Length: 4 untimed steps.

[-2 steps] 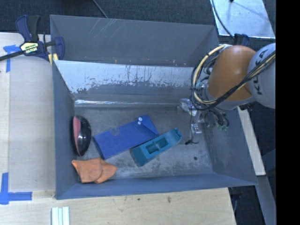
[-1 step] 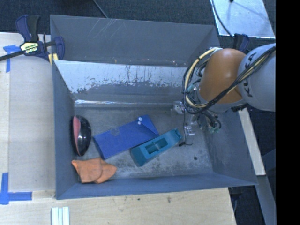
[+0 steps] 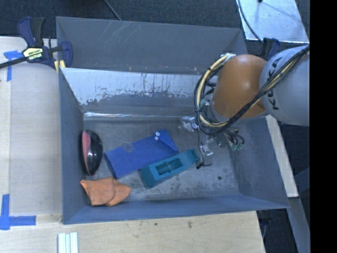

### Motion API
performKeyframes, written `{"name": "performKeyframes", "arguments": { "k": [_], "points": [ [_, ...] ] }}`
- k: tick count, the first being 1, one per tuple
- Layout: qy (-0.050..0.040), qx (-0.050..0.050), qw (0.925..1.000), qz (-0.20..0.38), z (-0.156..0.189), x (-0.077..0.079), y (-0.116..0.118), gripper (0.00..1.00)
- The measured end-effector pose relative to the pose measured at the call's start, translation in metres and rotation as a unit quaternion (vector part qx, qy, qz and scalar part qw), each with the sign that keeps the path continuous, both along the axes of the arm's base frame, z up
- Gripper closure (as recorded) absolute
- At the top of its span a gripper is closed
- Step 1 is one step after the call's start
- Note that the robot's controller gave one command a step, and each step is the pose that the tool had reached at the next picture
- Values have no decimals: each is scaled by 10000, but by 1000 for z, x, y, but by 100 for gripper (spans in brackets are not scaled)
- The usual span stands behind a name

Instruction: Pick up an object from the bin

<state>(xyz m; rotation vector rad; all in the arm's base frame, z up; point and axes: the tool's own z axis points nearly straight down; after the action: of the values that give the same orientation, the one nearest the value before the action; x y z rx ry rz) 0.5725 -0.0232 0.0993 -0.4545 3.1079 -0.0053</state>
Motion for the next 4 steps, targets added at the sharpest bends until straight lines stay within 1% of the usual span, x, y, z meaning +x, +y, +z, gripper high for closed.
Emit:
{"name": "performKeyframes", "arguments": {
  "k": [1, 2, 4],
  "points": [
    [-14, 16, 9972, -744, -26, -33, 7, 0],
    [-25, -15, 9993, 371, -28, -45, 34, 100],
    [-26, -11, 9993, 368, -26, -45, 34, 100]
  ]
}}
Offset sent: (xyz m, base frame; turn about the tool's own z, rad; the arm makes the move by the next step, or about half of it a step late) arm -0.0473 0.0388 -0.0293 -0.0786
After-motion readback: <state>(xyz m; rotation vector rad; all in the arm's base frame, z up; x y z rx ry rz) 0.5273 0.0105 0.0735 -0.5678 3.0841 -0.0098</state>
